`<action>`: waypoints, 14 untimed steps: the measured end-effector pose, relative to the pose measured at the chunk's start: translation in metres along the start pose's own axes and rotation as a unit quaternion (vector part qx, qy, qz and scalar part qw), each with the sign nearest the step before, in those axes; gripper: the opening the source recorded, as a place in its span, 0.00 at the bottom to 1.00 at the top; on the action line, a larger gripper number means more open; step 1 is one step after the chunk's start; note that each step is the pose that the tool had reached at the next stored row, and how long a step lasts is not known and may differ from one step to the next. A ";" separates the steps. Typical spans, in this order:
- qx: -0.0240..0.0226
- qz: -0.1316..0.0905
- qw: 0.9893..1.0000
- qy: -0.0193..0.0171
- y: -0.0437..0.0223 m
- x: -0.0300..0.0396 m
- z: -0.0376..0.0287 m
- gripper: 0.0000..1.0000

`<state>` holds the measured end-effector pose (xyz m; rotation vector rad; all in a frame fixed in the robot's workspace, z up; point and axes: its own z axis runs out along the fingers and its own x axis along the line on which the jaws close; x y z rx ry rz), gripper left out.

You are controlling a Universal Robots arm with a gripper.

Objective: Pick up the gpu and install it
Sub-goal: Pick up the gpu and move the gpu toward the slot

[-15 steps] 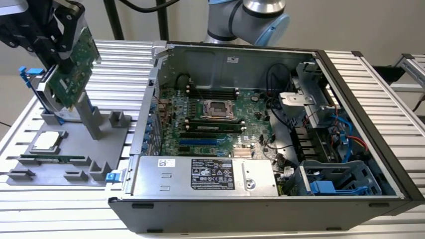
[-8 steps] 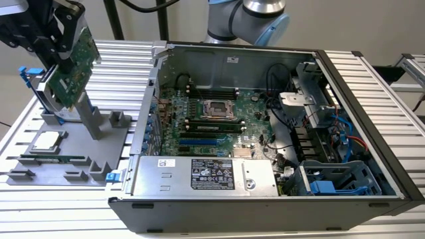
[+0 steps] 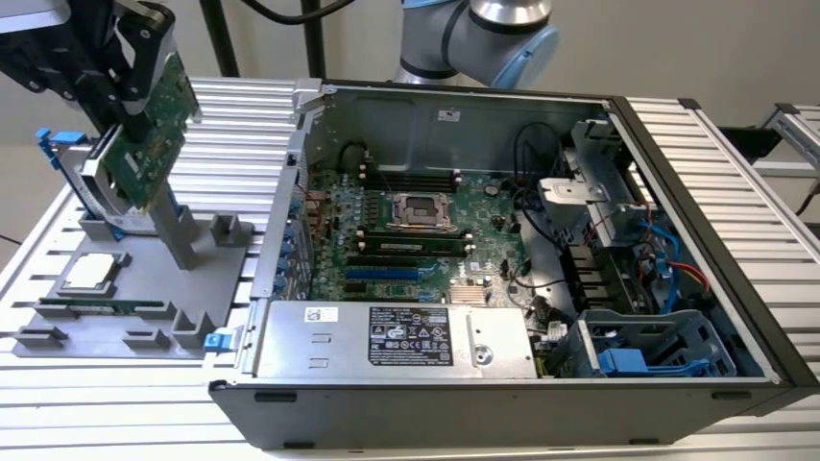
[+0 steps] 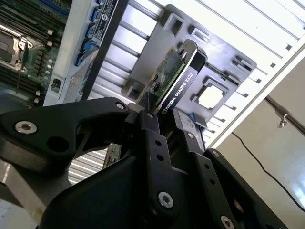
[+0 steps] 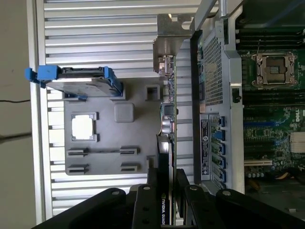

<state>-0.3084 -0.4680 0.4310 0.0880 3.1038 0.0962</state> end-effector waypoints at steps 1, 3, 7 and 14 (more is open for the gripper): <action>0.000 0.000 1.000 0.000 0.0001 -0.0010 0.0000 0.00; 0.000 0.000 1.000 0.000 0.0002 -0.0033 0.0001 0.00; 0.000 0.000 1.000 0.000 0.0004 -0.0078 0.0003 0.00; 0.000 0.000 1.000 0.000 0.0009 -0.0153 0.0006 0.00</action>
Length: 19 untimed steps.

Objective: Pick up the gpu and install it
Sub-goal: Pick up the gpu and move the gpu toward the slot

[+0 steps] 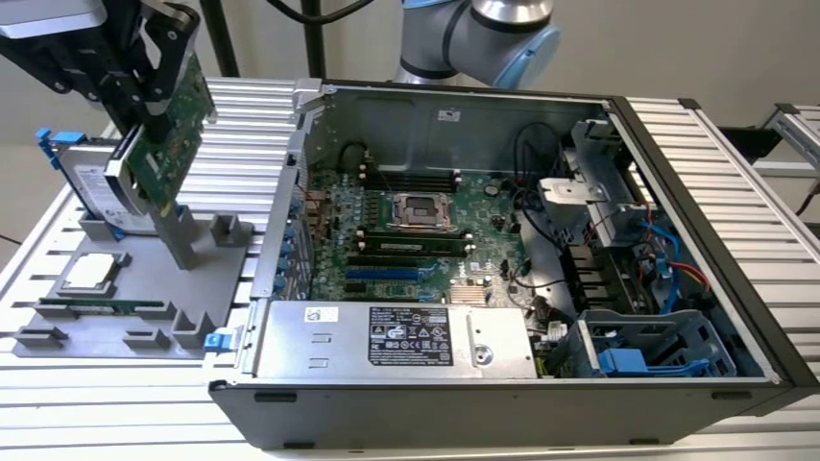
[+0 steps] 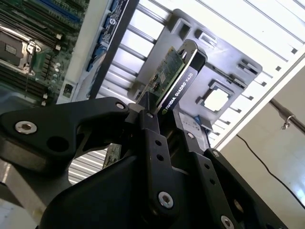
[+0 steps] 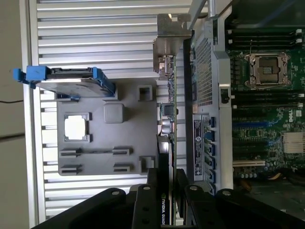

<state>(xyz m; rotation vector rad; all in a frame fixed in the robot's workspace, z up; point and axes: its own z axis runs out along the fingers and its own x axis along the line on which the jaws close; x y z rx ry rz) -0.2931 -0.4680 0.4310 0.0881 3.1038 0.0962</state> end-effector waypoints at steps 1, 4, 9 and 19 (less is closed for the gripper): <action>0.000 0.000 1.000 0.000 0.0001 -0.0010 0.0000 0.00; 0.000 0.000 1.000 0.000 0.0002 -0.0040 0.0001 0.00; 0.000 0.000 1.000 0.000 0.0005 -0.0087 0.0003 0.00; 0.000 0.000 1.000 0.000 0.0010 -0.0174 0.0007 0.00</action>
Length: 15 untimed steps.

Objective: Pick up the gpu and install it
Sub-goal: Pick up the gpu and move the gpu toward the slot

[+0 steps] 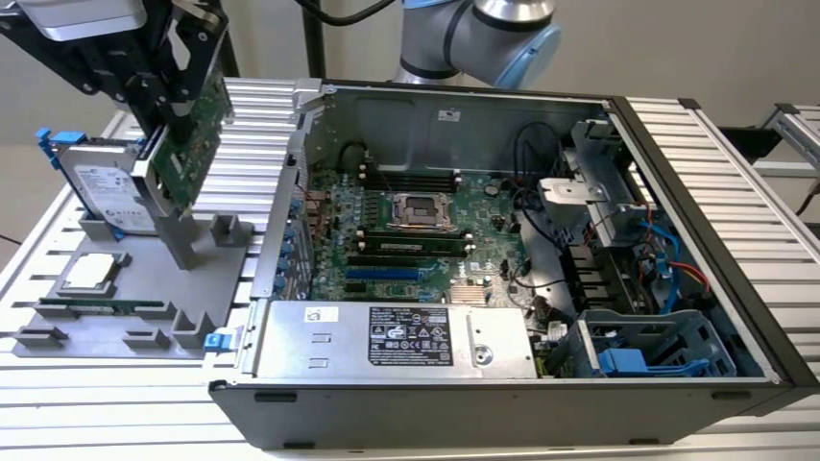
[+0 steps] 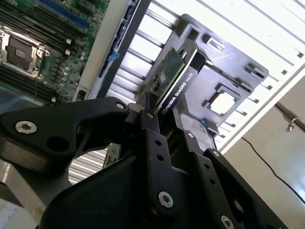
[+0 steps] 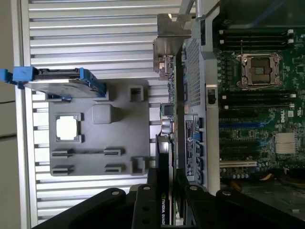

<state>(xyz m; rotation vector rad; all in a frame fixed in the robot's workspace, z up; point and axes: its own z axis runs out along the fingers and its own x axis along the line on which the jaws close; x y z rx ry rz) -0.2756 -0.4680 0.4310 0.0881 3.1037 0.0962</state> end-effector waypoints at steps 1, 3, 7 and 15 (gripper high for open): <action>0.000 0.000 1.000 0.000 0.0000 -0.0008 0.0000 0.00; 0.000 0.000 1.000 0.000 0.0001 -0.0023 0.0001 0.00; 0.000 0.000 1.000 0.000 0.0003 -0.0053 0.0002 0.00; 0.000 0.000 1.000 0.000 0.0006 -0.0113 0.0004 0.00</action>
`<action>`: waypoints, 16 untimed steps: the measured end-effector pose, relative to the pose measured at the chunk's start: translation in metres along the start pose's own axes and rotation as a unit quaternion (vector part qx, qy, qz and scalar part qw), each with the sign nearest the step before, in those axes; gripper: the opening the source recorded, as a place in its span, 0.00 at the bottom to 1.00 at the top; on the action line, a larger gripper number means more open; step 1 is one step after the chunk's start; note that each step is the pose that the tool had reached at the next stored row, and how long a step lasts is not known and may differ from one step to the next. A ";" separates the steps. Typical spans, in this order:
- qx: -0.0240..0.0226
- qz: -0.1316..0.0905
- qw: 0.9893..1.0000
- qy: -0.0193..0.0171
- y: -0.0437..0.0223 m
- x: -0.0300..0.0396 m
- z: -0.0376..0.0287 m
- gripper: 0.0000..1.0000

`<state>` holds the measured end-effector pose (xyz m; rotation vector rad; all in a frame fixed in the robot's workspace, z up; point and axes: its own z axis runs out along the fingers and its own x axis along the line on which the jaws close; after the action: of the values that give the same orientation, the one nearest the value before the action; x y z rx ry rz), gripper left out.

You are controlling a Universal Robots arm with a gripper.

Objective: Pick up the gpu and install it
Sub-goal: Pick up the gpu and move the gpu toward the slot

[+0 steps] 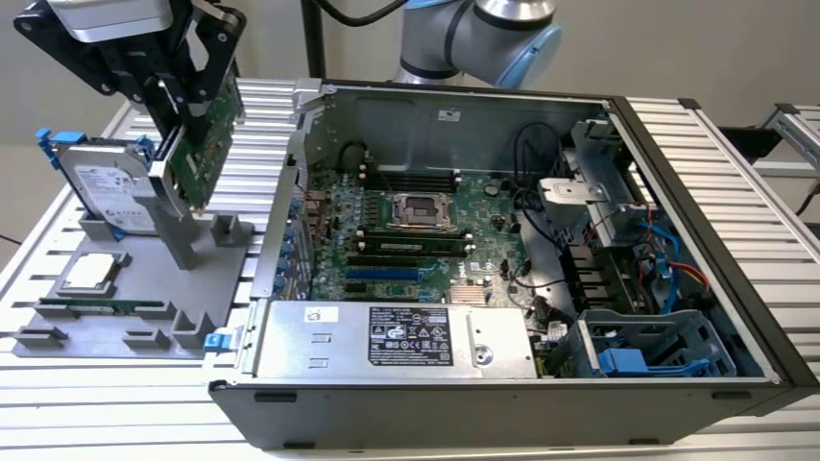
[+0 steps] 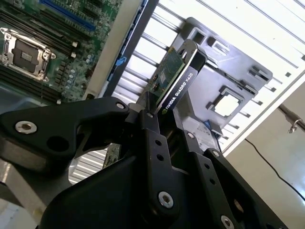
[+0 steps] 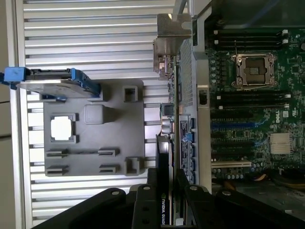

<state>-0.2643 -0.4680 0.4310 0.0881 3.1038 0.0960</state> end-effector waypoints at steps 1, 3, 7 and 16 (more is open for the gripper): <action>0.000 0.000 1.000 0.000 0.0001 -0.0008 0.0001 0.00; 0.000 0.000 1.000 0.000 0.0001 -0.0024 0.0001 0.00; 0.000 0.000 1.000 0.000 0.0003 -0.0058 0.0003 0.00; 0.000 0.000 1.000 0.000 0.0008 -0.0144 0.0005 0.00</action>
<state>-0.2498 -0.4680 0.4310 0.0881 3.1038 0.0961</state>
